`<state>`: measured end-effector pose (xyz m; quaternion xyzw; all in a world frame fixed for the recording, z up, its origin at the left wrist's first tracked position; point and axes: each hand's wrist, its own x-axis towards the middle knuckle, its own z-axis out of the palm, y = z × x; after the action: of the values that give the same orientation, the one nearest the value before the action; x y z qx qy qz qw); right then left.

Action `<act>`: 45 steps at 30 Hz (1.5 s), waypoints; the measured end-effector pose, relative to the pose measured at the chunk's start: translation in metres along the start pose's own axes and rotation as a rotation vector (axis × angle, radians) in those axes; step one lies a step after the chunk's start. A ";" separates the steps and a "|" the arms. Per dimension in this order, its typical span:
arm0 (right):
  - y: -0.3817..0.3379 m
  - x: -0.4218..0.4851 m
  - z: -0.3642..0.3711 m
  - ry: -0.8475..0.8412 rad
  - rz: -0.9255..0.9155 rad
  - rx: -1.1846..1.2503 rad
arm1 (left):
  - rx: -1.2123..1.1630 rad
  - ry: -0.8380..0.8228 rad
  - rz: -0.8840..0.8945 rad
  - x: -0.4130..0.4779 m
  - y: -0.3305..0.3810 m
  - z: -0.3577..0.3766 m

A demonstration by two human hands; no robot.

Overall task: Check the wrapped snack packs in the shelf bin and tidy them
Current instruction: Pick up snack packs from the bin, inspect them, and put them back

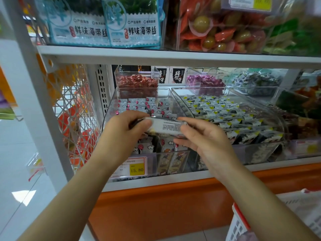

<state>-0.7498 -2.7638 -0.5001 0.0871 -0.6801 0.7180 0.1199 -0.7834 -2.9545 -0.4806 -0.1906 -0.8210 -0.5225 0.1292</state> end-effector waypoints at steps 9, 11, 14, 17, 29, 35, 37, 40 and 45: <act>-0.011 0.026 0.007 0.335 -0.153 -0.083 | 0.369 0.120 0.050 0.026 -0.012 0.001; -0.013 0.039 0.010 0.354 -0.189 -0.138 | 0.582 -0.073 0.039 0.031 -0.018 0.004; -0.013 0.065 0.021 0.318 -0.229 -0.308 | 0.823 -0.312 -0.005 0.030 -0.029 0.011; -0.008 0.092 0.032 0.224 -0.278 -0.524 | 0.854 -0.377 -0.032 0.025 -0.034 0.011; 0.024 0.135 0.063 -0.381 -0.249 -1.376 | 1.107 -0.226 0.112 0.018 -0.028 -0.007; 0.011 0.149 0.059 -0.408 -0.121 -1.107 | 1.179 -0.258 0.073 0.016 -0.030 -0.012; 0.010 0.156 0.057 -0.306 -0.135 -1.049 | 1.167 -0.251 0.075 0.016 -0.031 -0.013; 0.016 0.165 0.060 -0.255 -0.169 -1.136 | 1.158 -0.241 0.082 0.015 -0.031 -0.013; 0.026 0.167 0.067 -0.258 -0.249 -1.467 | 1.127 -0.221 0.087 0.015 -0.030 -0.012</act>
<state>-0.9201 -2.8231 -0.4731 0.1446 -0.9774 0.0462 0.1469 -0.8105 -2.9739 -0.4937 -0.1796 -0.9726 0.0244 0.1458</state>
